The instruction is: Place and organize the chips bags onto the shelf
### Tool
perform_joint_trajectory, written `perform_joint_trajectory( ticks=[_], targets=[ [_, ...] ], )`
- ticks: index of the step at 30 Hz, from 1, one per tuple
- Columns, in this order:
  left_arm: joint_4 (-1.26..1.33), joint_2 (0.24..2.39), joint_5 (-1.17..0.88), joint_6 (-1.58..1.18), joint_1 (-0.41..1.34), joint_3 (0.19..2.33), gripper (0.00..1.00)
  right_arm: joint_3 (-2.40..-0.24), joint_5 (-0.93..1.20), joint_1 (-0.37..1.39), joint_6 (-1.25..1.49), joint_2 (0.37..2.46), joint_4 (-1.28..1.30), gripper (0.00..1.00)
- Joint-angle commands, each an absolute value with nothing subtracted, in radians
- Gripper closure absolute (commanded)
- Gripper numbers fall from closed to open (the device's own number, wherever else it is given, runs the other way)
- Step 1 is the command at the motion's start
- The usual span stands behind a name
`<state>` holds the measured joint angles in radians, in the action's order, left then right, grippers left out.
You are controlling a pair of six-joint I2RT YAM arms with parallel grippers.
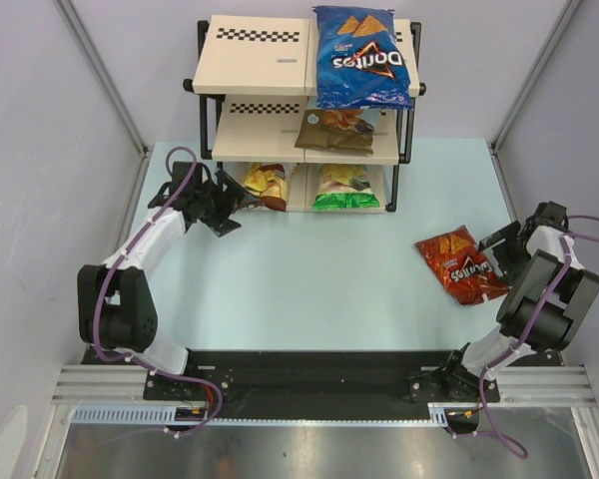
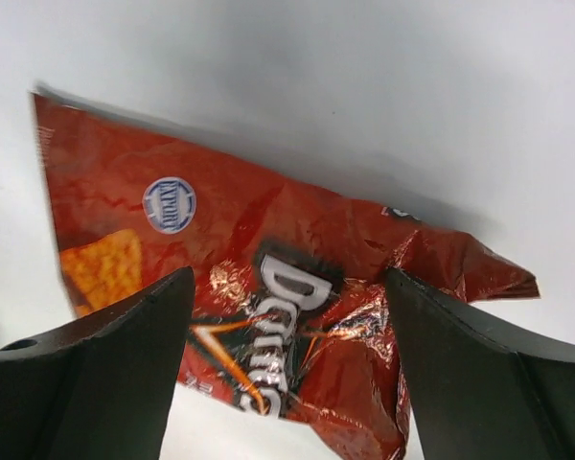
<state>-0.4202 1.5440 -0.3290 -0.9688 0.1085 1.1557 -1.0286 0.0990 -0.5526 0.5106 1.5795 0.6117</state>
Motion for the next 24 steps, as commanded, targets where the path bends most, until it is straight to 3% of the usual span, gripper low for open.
perform_joint_trajectory(
  ticks=[1,14,21,24],
  targets=[
    [-0.362,1.539,-0.376,-0.954,0.092,1.166,0.09,-1.057,0.130,-0.532,0.457,1.638,0.595,0.14],
    [-0.347,1.554,-0.374,-0.953,0.092,1.173,0.09,-1.055,0.258,-0.382,0.426,1.559,0.690,0.20],
    [-0.344,1.548,-0.379,-0.959,0.092,1.163,0.10,-1.045,0.452,-0.296,0.710,1.542,0.696,0.26],
    [-0.350,1.537,-0.377,-0.951,0.092,1.160,0.10,-1.045,0.431,-0.252,0.774,1.467,0.693,0.26]
  ],
)
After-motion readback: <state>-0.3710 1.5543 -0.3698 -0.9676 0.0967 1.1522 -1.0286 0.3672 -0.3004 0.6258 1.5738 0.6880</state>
